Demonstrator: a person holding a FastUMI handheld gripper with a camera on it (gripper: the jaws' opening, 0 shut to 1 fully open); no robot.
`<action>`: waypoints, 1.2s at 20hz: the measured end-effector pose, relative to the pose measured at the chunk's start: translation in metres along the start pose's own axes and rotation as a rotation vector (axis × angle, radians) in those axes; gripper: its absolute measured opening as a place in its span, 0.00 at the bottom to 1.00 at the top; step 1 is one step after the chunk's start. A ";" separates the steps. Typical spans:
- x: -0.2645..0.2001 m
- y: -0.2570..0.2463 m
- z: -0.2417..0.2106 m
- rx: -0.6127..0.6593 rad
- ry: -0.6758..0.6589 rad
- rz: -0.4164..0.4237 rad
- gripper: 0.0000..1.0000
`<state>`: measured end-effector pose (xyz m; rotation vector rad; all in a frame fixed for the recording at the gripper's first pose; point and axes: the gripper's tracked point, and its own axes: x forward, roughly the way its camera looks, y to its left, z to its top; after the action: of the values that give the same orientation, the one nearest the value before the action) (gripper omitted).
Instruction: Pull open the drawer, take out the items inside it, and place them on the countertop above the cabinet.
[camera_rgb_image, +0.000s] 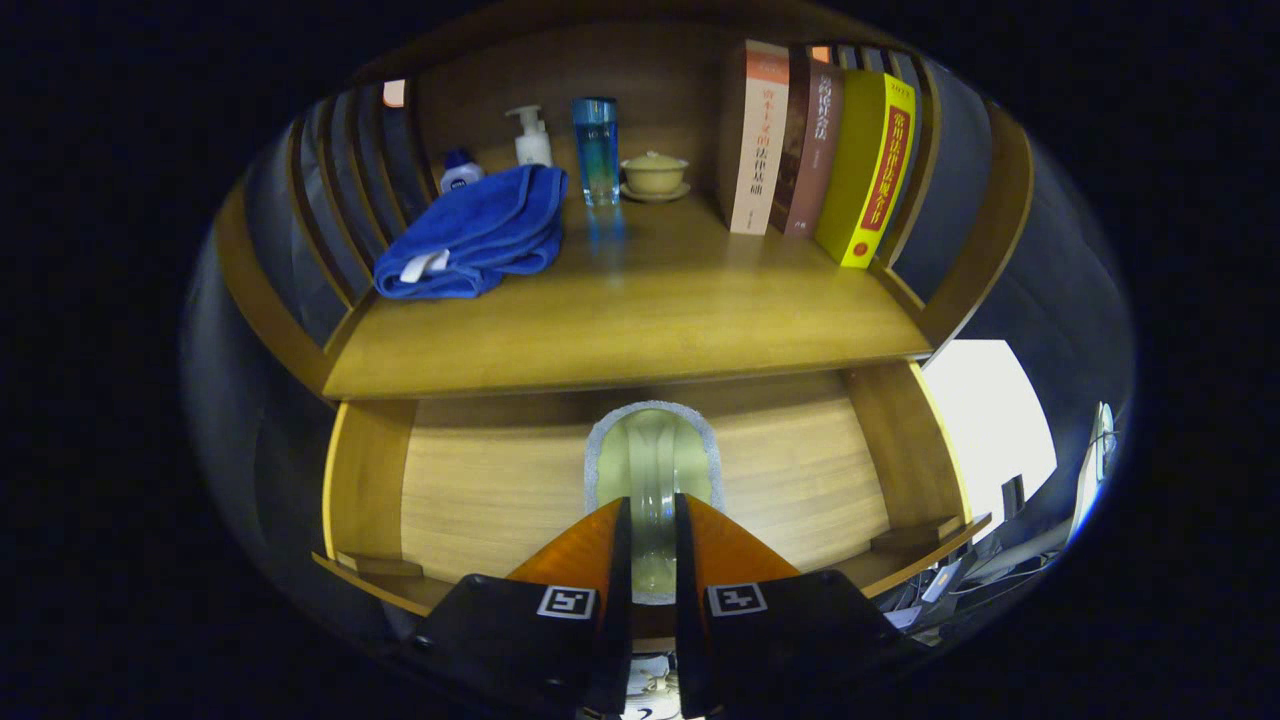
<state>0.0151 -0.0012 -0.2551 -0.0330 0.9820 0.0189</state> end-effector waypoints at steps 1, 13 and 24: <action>-0.006 -0.001 0.008 -0.004 -0.016 -0.002 0.27; -0.023 0.008 0.118 -0.014 -0.176 -0.006 0.27; 0.047 0.006 0.177 0.012 -0.259 -0.036 0.27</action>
<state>0.1880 0.0109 -0.1964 -0.0361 0.7224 -0.0162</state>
